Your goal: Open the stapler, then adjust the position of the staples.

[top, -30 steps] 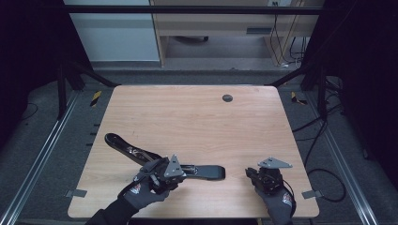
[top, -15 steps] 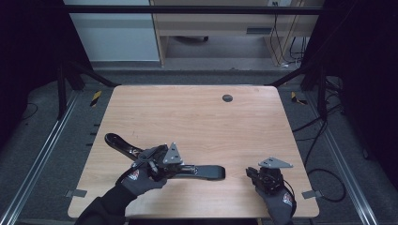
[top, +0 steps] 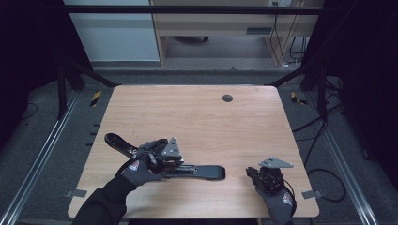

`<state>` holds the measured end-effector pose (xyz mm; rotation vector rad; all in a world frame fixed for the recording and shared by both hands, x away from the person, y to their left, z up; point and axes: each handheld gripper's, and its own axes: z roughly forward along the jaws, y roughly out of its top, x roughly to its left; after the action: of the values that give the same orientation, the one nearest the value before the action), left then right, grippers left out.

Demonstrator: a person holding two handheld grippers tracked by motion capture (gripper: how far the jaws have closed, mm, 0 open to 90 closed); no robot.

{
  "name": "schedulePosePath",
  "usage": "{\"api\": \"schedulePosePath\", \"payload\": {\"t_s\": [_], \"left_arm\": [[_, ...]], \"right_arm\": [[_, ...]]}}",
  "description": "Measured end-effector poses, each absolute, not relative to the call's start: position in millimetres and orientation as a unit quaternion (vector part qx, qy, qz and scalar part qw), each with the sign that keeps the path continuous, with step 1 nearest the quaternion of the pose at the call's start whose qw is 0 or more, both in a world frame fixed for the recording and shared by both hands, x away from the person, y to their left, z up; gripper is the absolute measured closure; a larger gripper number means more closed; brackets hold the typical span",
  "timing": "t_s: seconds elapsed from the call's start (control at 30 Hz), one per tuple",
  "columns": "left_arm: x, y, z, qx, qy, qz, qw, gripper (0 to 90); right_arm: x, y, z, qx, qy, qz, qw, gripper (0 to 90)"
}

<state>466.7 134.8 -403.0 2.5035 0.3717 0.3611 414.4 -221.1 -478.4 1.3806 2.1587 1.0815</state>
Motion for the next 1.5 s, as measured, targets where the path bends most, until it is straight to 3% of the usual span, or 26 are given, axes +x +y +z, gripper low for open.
{"api": "schedulePosePath", "payload": {"t_s": [1.07, 1.5], "left_arm": [[474, 127, -415, 0.944, 0.103, 0.113, 0.292, 77.9], [427, 126, -426, 0.942, 0.089, 0.111, 0.305, 78.0]], "right_arm": [[416, -221, -478, 0.489, 0.762, 0.384, 0.181, 83.4], [414, -218, -477, 0.486, 0.764, 0.384, 0.179, 83.5]]}}
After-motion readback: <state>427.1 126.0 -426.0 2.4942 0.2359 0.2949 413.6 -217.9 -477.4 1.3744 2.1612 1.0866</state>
